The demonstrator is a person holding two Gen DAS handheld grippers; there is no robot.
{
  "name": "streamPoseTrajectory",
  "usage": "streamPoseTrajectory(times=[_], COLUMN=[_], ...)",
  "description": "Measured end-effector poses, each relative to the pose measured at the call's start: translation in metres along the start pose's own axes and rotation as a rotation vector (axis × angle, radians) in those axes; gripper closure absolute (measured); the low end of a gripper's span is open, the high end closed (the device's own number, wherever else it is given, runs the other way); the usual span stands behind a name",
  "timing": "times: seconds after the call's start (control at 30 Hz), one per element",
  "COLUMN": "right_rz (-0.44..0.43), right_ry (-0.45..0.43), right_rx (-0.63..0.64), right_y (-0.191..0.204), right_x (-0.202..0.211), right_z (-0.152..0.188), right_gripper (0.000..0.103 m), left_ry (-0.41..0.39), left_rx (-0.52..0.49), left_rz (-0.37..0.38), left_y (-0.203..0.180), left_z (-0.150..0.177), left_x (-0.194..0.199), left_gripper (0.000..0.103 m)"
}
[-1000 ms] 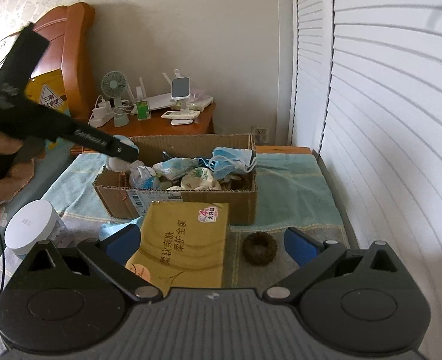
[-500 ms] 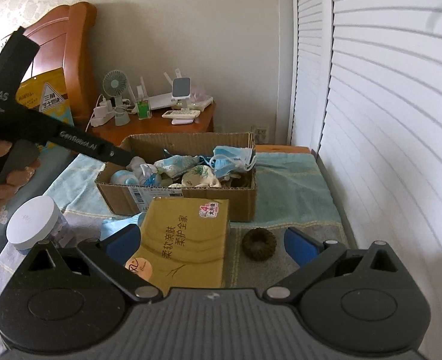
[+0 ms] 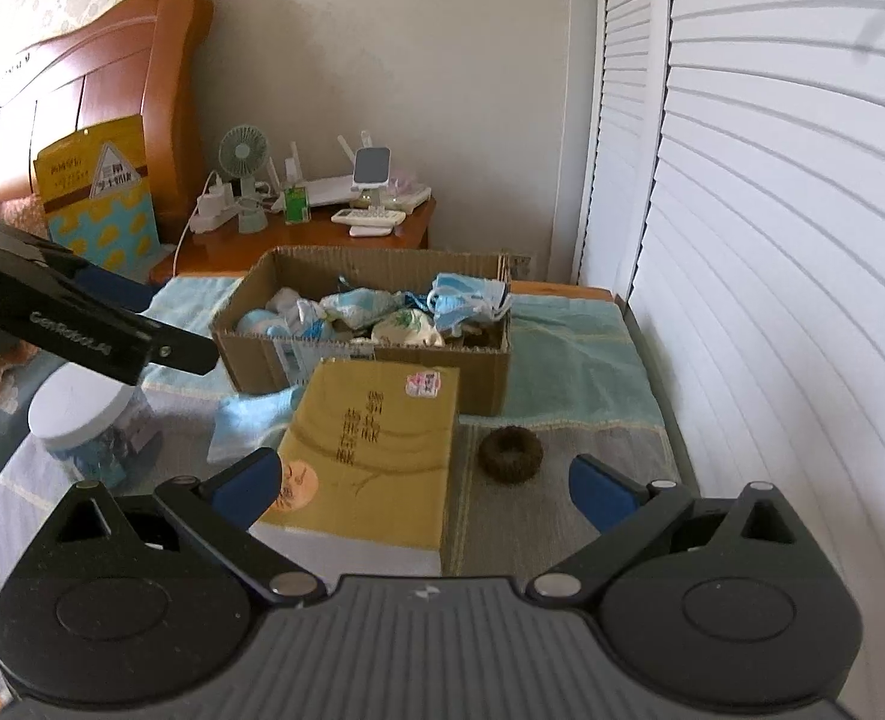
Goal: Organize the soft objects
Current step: 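Grasp the second blue face mask on the blanket with the left gripper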
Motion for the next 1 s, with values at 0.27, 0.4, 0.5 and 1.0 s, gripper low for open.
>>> streamPoseTrajectory(times=[0.27, 0.4, 0.5, 1.0], right_rz=[0.017, 0.020, 0.019, 0.021], right_ry=[0.041, 0.052, 0.057, 0.084], right_rx=[0.000, -0.006, -0.011, -0.047], right_y=[-0.003, -0.004, -0.006, -0.018], right_x=[0.000, -0.002, -0.005, -0.022], right_z=[0.013, 0.016, 0.017, 0.023], right_gripper=[0.000, 0.000, 0.000, 0.000], left_ry=[0.052, 0.078, 0.094, 0.151], left_rx=[-0.058, -0.096, -0.129, -0.222], left_rz=[0.028, 0.031, 0.033, 0.051], left_y=[-0.009, -0.012, -0.016, -0.023], left_z=[0.020, 0.023, 0.023, 0.025], left_x=[-0.007, -0.016, -0.022, -0.058], left_gripper=[0.015, 0.015, 0.015, 0.025])
Point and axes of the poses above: each gripper's, at about its wrist camera, not at the fingertips, and x roughly against the way its jaws point, y to its left, z to its underside, the point moved 5 cm from there along -x, roughly the way its jaws point, and after that the axes turned 5 degrees about -y, right-handed, at the moved point
